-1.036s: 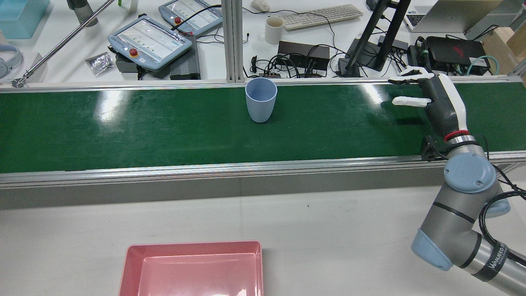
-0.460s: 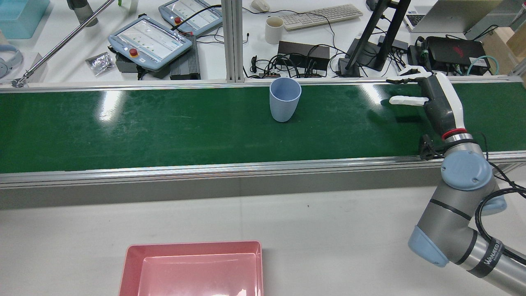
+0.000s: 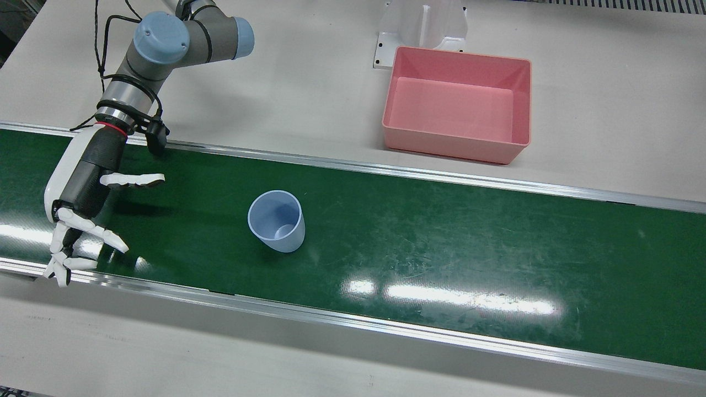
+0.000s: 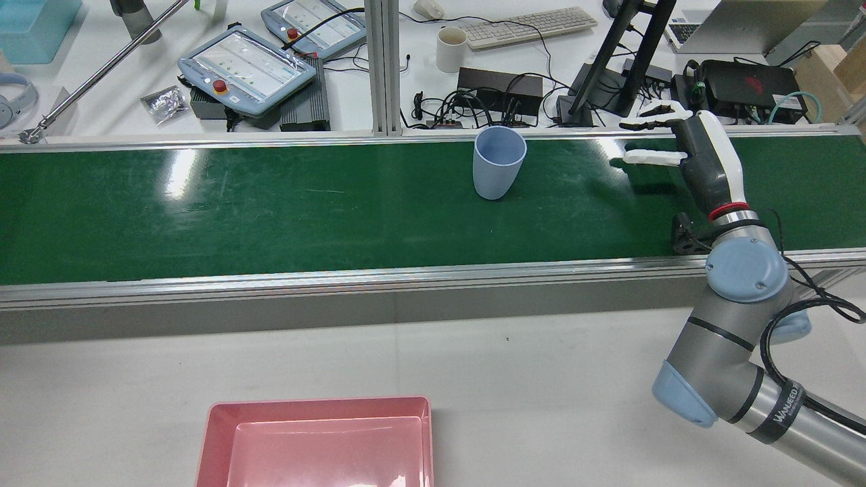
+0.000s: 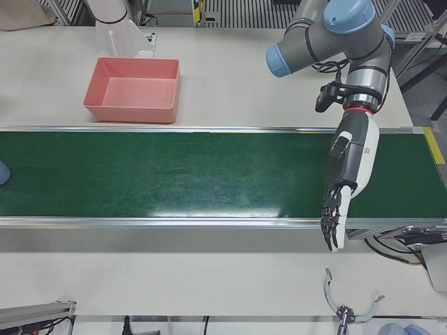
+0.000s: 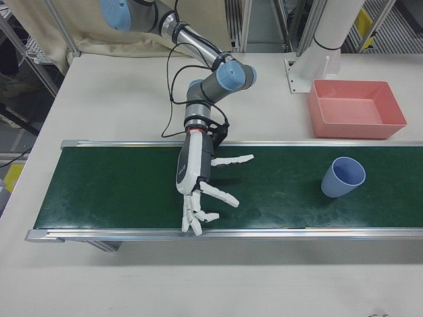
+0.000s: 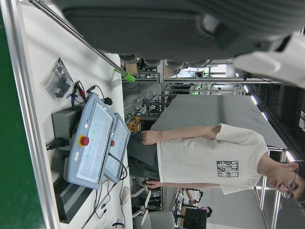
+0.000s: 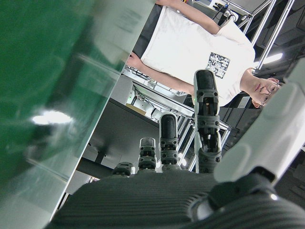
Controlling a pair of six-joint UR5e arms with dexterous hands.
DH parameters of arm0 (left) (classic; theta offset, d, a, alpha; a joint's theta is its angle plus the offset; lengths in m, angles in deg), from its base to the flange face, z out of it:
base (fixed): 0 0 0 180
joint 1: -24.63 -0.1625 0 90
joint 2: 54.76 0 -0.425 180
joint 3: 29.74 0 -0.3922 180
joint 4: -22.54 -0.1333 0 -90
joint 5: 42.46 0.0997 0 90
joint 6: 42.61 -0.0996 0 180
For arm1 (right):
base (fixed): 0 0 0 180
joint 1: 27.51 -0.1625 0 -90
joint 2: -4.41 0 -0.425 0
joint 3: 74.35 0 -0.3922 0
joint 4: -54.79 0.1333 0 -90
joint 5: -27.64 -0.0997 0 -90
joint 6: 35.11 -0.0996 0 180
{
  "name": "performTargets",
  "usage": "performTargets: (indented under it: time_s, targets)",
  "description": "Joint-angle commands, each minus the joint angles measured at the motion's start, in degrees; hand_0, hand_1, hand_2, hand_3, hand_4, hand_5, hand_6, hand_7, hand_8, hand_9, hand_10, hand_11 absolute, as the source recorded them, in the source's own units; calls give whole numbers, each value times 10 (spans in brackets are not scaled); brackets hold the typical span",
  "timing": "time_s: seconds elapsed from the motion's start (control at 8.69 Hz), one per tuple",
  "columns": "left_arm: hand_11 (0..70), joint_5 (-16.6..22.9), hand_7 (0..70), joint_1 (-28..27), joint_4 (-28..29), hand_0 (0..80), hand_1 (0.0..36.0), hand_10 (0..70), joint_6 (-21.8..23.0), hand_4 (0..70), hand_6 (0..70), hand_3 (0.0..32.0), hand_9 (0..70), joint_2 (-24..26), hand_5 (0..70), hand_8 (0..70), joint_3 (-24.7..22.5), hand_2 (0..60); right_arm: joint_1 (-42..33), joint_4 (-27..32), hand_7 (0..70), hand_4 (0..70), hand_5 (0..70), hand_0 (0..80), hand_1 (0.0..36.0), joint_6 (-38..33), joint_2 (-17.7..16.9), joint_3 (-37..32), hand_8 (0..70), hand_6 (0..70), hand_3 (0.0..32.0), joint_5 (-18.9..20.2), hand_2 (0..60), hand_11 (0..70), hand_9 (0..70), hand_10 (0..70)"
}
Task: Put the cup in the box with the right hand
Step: 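Close the right hand around the pale blue cup on the belt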
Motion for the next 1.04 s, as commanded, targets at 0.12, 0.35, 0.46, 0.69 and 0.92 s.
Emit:
performTargets:
  time_s: [0.12,0.35,0.46,0.69,0.92]
  targets:
    - [0,0,0,0,0,0,0,0,0,0,0,0,0,0,0,0,0,0,3,-3,499,658,0,421,0,0,-15,11,55,103,0,-2,0,16,174,15]
    - [0,0,0,0,0,0,0,0,0,0,0,0,0,0,0,0,0,0,12,-4,473,592,0,417,0,0,-17,14,54,99,0,-2,0,19,167,16]
    - [0,0,0,0,0,0,0,0,0,0,0,0,0,0,0,0,0,0,13,-4,468,584,0,417,0,1,-17,14,52,98,0,-2,0,19,165,16]
    - [0,0,0,0,0,0,0,0,0,0,0,0,0,0,0,0,0,0,14,-3,464,572,0,417,0,3,-15,13,52,98,0,-2,0,15,164,13]
    - [0,0,0,0,0,0,0,0,0,0,0,0,0,0,0,0,0,0,15,-3,472,597,0,419,0,9,-14,13,54,99,0,-2,0,15,169,14]
